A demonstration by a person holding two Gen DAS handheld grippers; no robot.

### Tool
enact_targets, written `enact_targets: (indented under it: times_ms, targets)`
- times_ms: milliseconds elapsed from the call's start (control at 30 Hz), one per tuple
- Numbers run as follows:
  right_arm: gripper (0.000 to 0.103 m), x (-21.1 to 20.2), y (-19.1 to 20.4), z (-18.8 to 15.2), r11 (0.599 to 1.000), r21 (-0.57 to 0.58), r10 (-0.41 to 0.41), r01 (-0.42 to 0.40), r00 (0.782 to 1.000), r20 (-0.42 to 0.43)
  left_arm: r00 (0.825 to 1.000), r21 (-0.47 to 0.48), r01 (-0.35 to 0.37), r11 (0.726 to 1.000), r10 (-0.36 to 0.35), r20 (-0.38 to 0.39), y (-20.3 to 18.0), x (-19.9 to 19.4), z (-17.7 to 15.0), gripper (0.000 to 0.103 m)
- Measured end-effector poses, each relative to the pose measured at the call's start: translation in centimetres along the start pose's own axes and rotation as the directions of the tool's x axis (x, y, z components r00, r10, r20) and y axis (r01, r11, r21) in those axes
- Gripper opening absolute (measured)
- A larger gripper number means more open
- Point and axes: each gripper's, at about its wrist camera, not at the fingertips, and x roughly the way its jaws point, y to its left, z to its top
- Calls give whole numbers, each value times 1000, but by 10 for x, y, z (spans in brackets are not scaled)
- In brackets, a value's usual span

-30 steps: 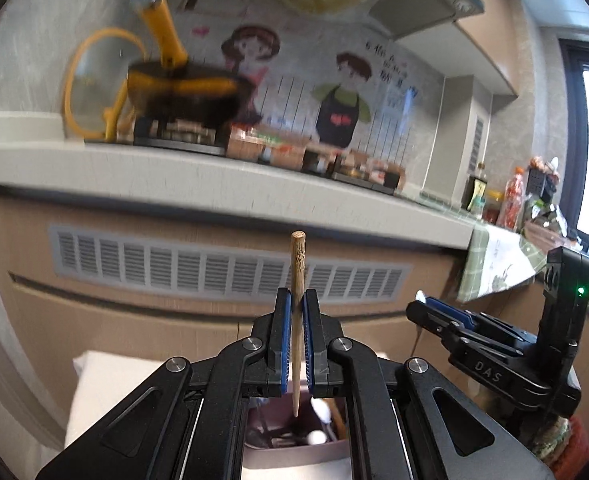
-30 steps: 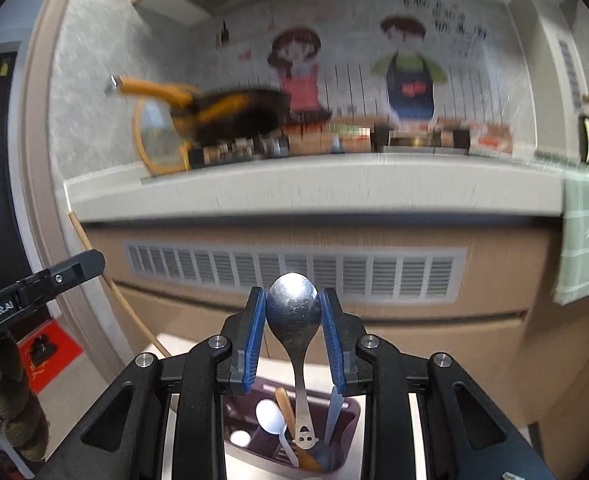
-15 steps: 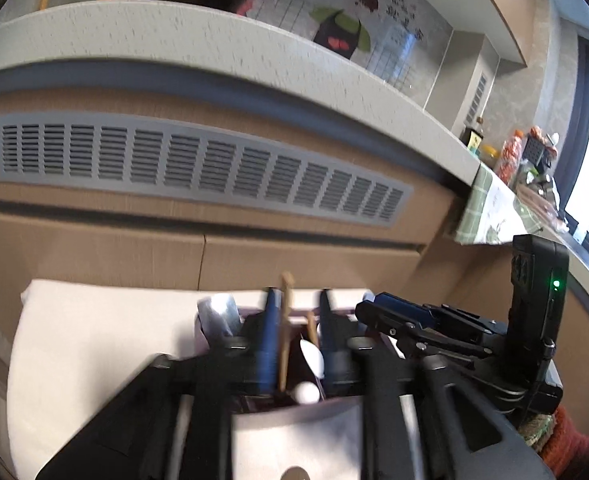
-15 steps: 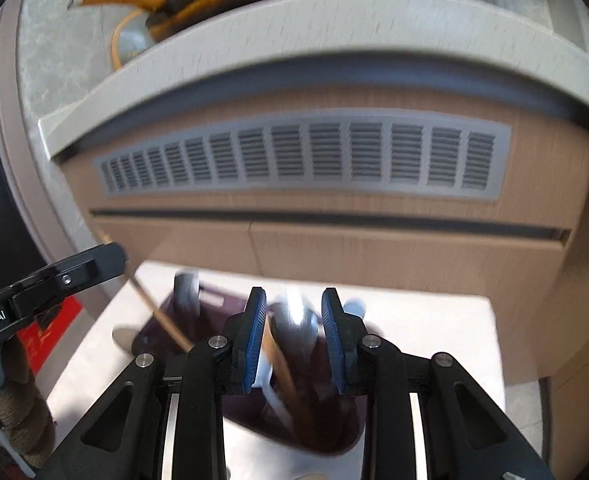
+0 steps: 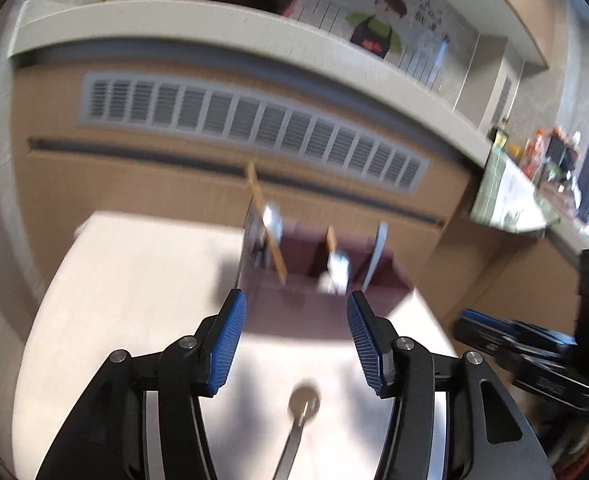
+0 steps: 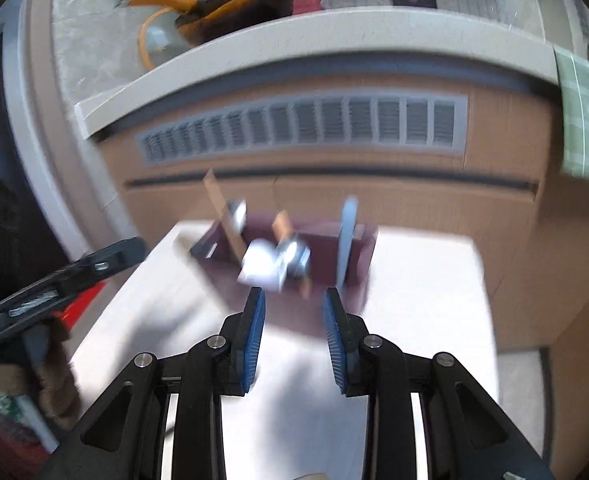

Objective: Organize utensils
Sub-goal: 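Move both open tools back over the remaining utensils on the table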

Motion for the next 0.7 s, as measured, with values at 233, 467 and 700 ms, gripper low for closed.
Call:
enact_targets:
  times_ms: [233, 467, 700]
  targets:
    - [29, -48, 13, -120, 995, -84, -67, 56, 989, -132, 989, -8, -49, 999, 48, -143, 11, -22, -77, 57]
    - [27, -62, -51, -199, 957, 279, 3, 85, 953, -302, 963, -58, -118, 991, 100, -249, 28, -13, -112, 57]
    - [27, -51, -70, -189, 917, 385, 0, 102, 967, -256, 960, -57, -132, 990, 113, -257, 29, -13, -114, 57]
